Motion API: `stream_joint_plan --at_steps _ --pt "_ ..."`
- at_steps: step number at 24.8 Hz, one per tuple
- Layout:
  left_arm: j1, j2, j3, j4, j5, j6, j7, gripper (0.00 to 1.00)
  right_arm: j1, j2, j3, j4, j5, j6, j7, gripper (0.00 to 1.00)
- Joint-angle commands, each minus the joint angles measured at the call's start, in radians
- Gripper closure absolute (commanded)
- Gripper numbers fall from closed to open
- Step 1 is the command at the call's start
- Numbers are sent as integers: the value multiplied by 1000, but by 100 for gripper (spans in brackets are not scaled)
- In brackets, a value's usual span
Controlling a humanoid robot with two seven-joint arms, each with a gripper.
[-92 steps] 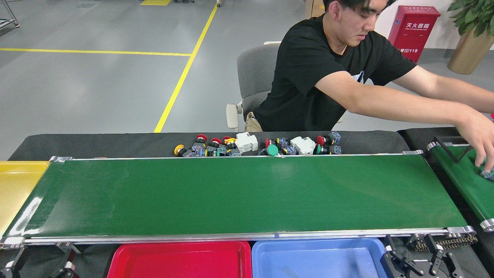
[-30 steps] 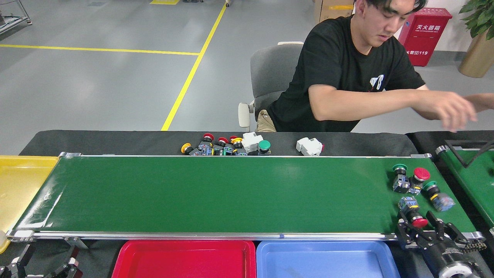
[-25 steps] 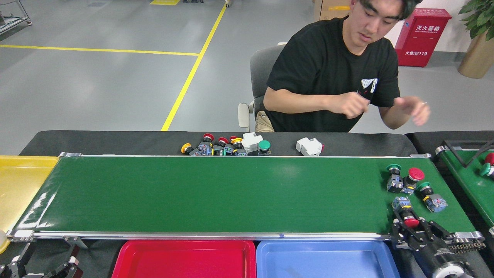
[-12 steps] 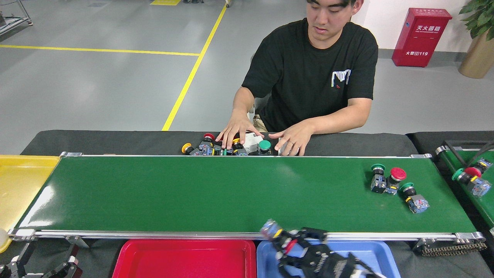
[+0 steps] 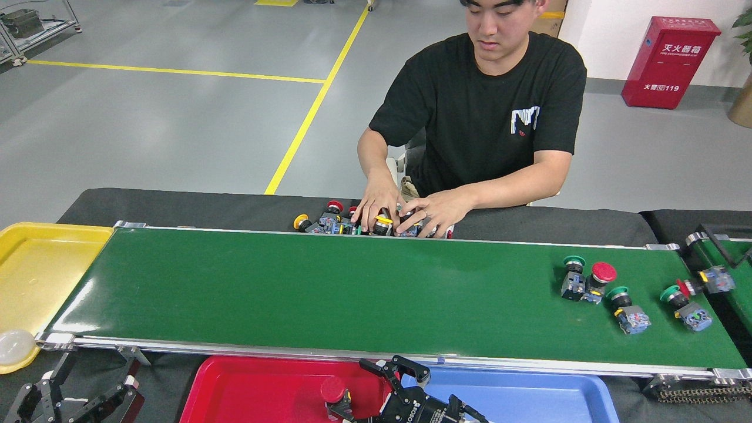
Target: Pick switch part from conveyor to tray
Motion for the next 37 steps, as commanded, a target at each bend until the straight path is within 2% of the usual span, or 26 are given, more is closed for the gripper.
stream_joint_plan --at_steps 1,2,4,6,8,11,15,18,22,29,34,37 --pt "6 9 13 -12 0 0 3 0 83 -9 -39 -72 -7 259 -30 3" --pt "14 9 20 -12 0 0 5 0 114 -12 -40 -75 -8 342 -58 3" --pt "28 11 38 -15 2 -3 5 0 175 -36 -48 -74 -13 553 -190 3" --pt "29 11 41 -15 2 -3 5 0 195 -45 -48 -74 -28 664 -228 2" --pt "29 11 41 -15 2 -3 5 0 186 -44 -51 -72 -83 704 -213 2" --pt "29 12 39 -17 2 -4 5 0 110 -45 -55 -59 -99 706 -171 2" --pt "28 12 33 -17 2 -4 5 0 -68 -49 -51 49 -93 707 -67 2" --pt "20 14 24 -15 0 -6 5 0 -142 -24 -45 138 -90 706 -49 3" --pt "16 26 18 -15 -1 -7 5 0 -210 17 -45 241 -73 707 -46 3" --pt "16 34 9 -12 0 -7 5 0 -289 19 -57 328 -85 707 -41 3" --pt "14 43 7 -10 -1 -7 5 0 -371 21 -74 437 -96 700 -41 3" --pt "6 46 7 -7 -1 -7 5 0 -383 21 -74 457 -102 693 -41 3"
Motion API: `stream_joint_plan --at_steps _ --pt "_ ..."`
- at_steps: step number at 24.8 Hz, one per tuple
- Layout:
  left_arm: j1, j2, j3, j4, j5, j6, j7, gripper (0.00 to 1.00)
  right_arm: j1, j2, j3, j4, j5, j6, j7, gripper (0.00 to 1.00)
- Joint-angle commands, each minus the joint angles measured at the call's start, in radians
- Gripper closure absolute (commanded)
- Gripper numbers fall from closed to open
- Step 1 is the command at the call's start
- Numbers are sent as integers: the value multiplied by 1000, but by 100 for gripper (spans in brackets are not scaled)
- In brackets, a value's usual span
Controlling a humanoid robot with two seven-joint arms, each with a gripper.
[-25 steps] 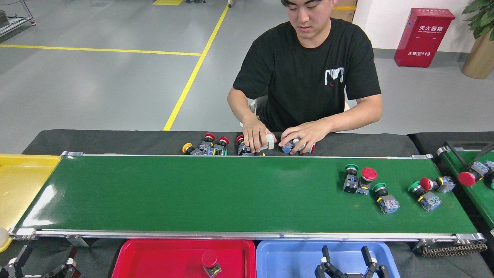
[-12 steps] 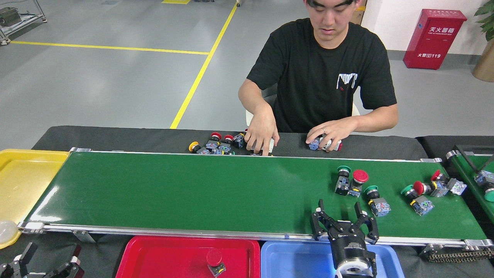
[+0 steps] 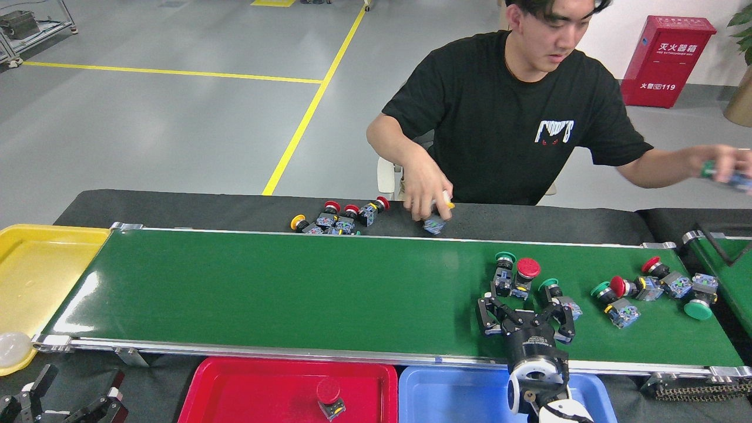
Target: Pick switch part from conveyor to tray
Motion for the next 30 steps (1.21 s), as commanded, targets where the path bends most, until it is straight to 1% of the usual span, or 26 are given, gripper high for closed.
stream_joint_plan --at_steps 1,3,6,7,8,9,11,12,13,14,18,21,22,25,26,27,28,29,30 --pt "-13 14 2 -7 -4 -2 6 0 -20 6 -6 9 -2 -7 -1 3" --pt "-23 14 -8 -4 -4 -2 6 0 -33 12 -6 29 -4 -7 -1 3" --pt "-59 24 -79 6 -4 1 6 0 -57 18 -10 66 -5 -7 -1 3" --pt "-63 25 -85 9 -4 3 6 0 -59 19 -10 72 -7 -10 -1 6" --pt "-68 30 -87 11 -4 3 6 0 -59 22 -9 77 -8 -21 1 19" --pt "-69 33 -88 11 -4 3 6 0 -59 18 -4 78 -7 -59 9 43" --pt "-71 36 -88 11 -4 3 6 0 -59 18 -4 78 -2 -133 24 77" --pt "-71 36 -88 11 -6 3 6 0 -59 16 -6 78 -4 -151 25 88" --pt "-71 37 -88 11 -4 3 6 0 -59 15 -6 78 -7 -168 25 96" --pt "-71 36 -88 11 -4 3 6 0 -59 15 -6 77 -8 -177 27 99" --pt "-69 37 -84 14 -4 4 6 0 -56 18 -6 58 -10 -211 28 99" --pt "-65 37 -77 14 -4 4 6 0 -30 19 -2 -8 -10 -266 41 99" --pt "-65 37 -77 14 -4 4 4 0 -5 19 1 -52 -10 -297 44 99" --pt "-62 36 -77 12 -4 6 6 0 113 15 77 -253 -10 -505 53 99" --pt "-62 36 -77 12 -4 6 6 0 145 15 116 -304 -8 -568 53 99" --pt "-62 36 -77 12 -4 6 6 0 173 15 159 -339 -5 -623 53 96" --pt "-62 36 -77 12 -4 6 6 0 188 16 215 -351 4 -657 51 72" --pt "-60 34 -77 11 -4 6 6 0 191 18 267 -353 21 -663 50 18" --pt "-60 34 -77 11 -4 6 6 0 191 24 309 -348 39 -669 50 0"
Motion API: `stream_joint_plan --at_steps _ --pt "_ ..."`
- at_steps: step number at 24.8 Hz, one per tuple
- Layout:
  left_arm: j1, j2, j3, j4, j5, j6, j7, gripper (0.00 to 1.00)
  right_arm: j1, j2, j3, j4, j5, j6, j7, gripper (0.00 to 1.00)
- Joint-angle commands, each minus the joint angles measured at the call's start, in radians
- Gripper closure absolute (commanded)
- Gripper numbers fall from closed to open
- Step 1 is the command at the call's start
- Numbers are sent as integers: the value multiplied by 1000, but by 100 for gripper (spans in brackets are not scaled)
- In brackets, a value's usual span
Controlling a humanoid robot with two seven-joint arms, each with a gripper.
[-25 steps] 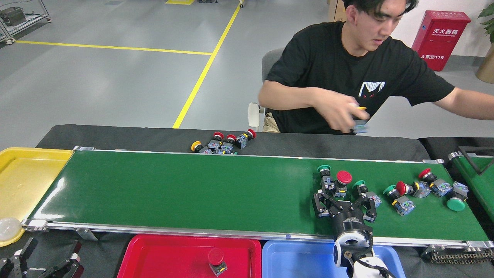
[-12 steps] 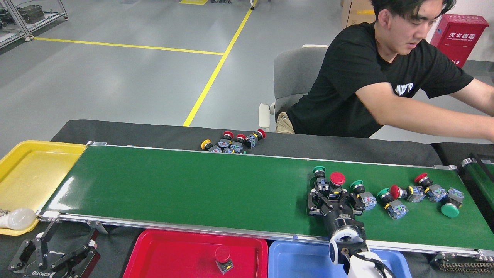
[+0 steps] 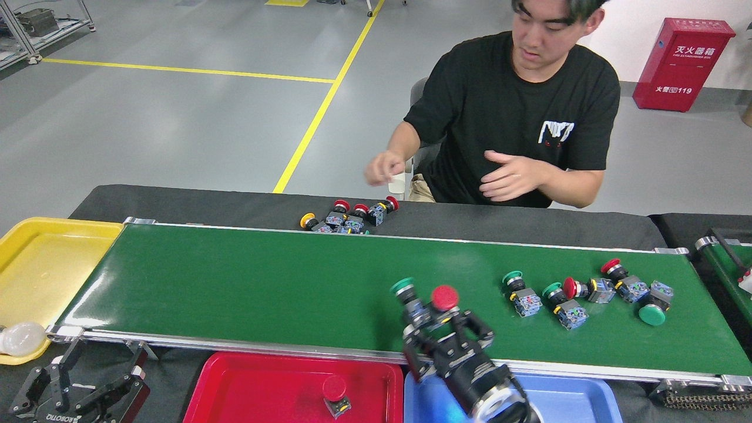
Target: Pick switch part from conveyor to tray
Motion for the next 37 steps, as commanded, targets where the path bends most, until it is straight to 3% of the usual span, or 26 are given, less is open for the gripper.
stream_joint_plan --at_steps 1,10,14,16,20,23,25,29,37 --pt "-3 10 4 -12 0 3 7 0 -10 10 51 -6 18 -44 -3 0" --pt "0 7 9 -12 0 3 7 0 -10 18 68 3 12 -38 -3 0" --pt "9 3 12 -15 1 6 7 0 24 18 -66 -30 4 11 -13 0" --pt "12 1 24 -15 1 6 7 0 93 14 -141 -78 4 112 -43 1" --pt "15 1 32 -16 1 6 7 0 246 2 -230 -104 6 400 -309 3" --pt "17 1 32 -23 3 6 7 0 271 -24 -230 -104 4 614 -313 2" --pt "17 -1 32 -26 3 6 7 0 277 -32 -230 -104 6 675 -306 2" --pt "17 1 32 -26 3 6 6 0 245 -35 -233 -101 6 675 -197 2" --pt "15 3 24 -26 3 4 6 0 41 -27 -210 -11 17 649 0 2"
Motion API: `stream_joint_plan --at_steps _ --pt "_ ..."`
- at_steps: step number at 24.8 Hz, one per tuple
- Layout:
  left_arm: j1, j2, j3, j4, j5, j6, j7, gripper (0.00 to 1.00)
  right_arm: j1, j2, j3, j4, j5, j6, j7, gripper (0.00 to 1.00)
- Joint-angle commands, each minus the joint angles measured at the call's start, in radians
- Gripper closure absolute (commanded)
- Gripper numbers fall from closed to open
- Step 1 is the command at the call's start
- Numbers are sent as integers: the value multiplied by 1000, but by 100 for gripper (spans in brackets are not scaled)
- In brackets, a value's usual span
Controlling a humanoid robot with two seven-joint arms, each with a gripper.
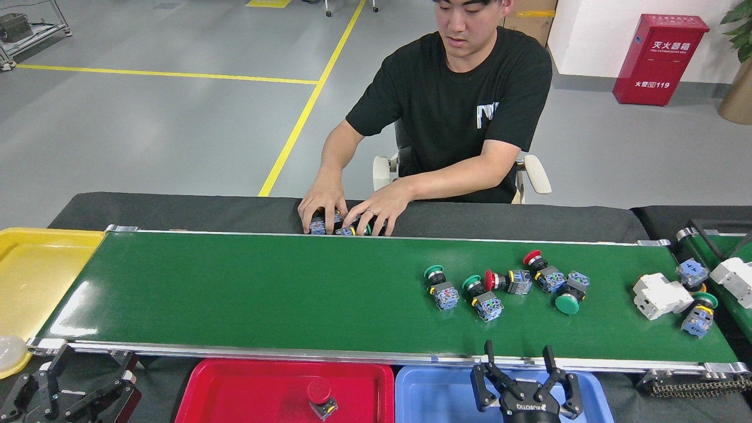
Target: Pick switch part from conveyor to tray
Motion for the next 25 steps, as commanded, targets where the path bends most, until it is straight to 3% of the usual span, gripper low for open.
stream_joint_plan --at_steps 1,8,9,11,14,19,25 --pt "-6 7 0 -12 3 0 7 0 -53 5 9 24 3 -19 66 2" --pt "-18 7 1 -4 1 3 5 0 -198 86 11 210 5 -76 91 6" --pt "-18 7 0 -4 1 3 5 0 -217 95 11 234 6 -79 91 19" --pt "-21 8 -2 -4 1 3 5 0 -228 97 12 245 26 -111 100 66" --pt "-21 8 -3 -6 1 3 5 0 -226 95 12 243 52 -176 117 94" --pt "-21 4 9 -7 1 3 5 0 -212 95 18 217 51 -232 118 98" --pt "-10 4 38 -9 3 3 5 0 -85 83 130 12 51 -473 114 98"
